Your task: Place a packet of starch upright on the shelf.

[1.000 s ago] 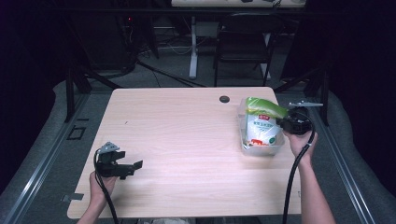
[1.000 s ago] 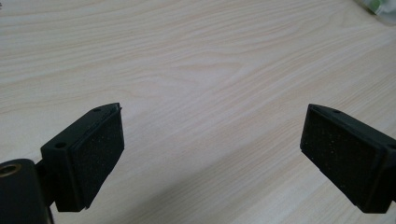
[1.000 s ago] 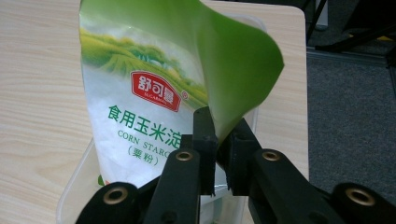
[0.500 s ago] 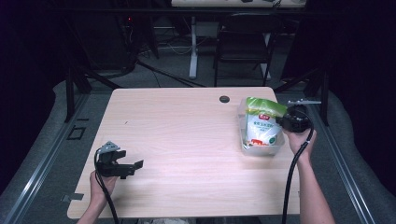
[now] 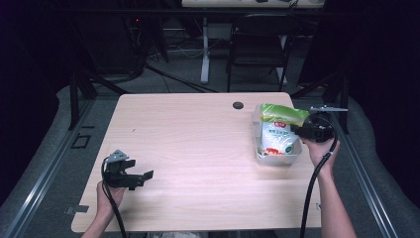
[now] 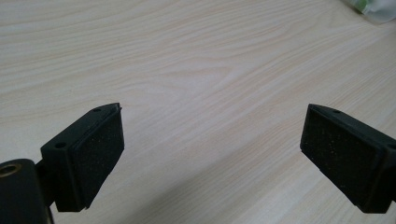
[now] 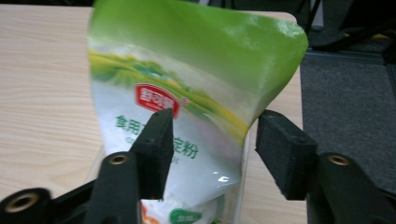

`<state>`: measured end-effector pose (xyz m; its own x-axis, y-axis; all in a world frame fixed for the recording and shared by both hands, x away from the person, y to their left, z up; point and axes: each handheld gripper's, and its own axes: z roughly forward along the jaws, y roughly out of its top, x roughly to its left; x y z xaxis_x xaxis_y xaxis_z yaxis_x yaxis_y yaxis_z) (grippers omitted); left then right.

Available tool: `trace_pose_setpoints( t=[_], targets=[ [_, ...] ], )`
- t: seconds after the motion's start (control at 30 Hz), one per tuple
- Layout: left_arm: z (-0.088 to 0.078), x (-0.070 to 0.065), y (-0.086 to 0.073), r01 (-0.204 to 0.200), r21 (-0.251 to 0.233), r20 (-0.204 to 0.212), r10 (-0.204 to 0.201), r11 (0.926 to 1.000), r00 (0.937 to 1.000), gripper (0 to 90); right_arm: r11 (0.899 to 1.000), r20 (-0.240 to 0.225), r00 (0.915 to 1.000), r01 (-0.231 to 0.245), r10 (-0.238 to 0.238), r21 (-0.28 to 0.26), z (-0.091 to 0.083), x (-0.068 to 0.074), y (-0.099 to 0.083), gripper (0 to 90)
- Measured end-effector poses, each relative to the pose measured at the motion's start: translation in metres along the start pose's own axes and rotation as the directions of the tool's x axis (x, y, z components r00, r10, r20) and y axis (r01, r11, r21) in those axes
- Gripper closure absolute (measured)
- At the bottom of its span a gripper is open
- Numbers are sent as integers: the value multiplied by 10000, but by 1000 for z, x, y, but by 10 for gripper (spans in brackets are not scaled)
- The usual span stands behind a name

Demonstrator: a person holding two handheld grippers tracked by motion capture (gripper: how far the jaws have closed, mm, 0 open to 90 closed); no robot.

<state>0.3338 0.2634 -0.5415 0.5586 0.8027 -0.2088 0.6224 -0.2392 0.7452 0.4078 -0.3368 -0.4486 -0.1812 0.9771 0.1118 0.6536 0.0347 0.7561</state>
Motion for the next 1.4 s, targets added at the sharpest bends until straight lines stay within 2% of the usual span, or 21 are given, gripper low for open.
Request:
trace_pose_setpoints(
  t=[0.1, 0.17, 0.37, 0.63, 0.83, 1.07, 1.1, 1.17, 1.3, 1.4],
  targets=[
    [0, 0, 0, 0, -14, -1, 0, 10000, 10000, 62, 9997, -126, 9997, 225, -225, -8, -10, 5, 0, 339],
    [0, 0, 0, -24, -40, -9, 24, 10000, 10000, 62, 9992, -506, 9980, 388, -386, 31, -18, 9, 0, 284],
    [1, -1, 0, 6, -31, 14, -6, 10000, 10000, 62, 9928, -1234, 9852, 1196, -1190, -29, -42, 29, -5, 153],
    [0, -1, 0, -8, -52, 7, 8, 10000, 10000, 62, 9771, -1812, 9604, 2119, -2119, -197, -72, 58, -20, 80],
    [1, -2, 0, -61, -41, 0, 61, 10000, 10000, 62, 9675, -2059, 9462, 2523, -2497, -140, -87, 71, -40, 50],
    [1, -2, 0, -87, 31, 3, 87, 10000, 10000, 62, 9552, -2352, 9287, 2960, -2868, 40, -94, 83, -62, 40],
    [1, -2, 0, -104, 53, 6, 104, 9999, 9999, 62, 9492, -2314, 9249, 3141, -3018, 173, -95, 85, -65, 39],
    [2, -2, 0, -108, 44, -3, 108, 9999, 9999, 62, 9477, -2422, 9218, 3182, -3029, 259, -94, 88, -72, 37],
    [2, -2, 0, -126, 85, 12, 126, 9999, 9999, 62, 9331, -2475, 9114, 3539, -3287, 640, -92, 94, -85, 35],
    [2, -2, 0, -123, 91, 17, 123, 9999, 9999, 62, 9265, -2513, 9078, 3663, -3357, 857, -88, 97, -96, 35]
  ],
)
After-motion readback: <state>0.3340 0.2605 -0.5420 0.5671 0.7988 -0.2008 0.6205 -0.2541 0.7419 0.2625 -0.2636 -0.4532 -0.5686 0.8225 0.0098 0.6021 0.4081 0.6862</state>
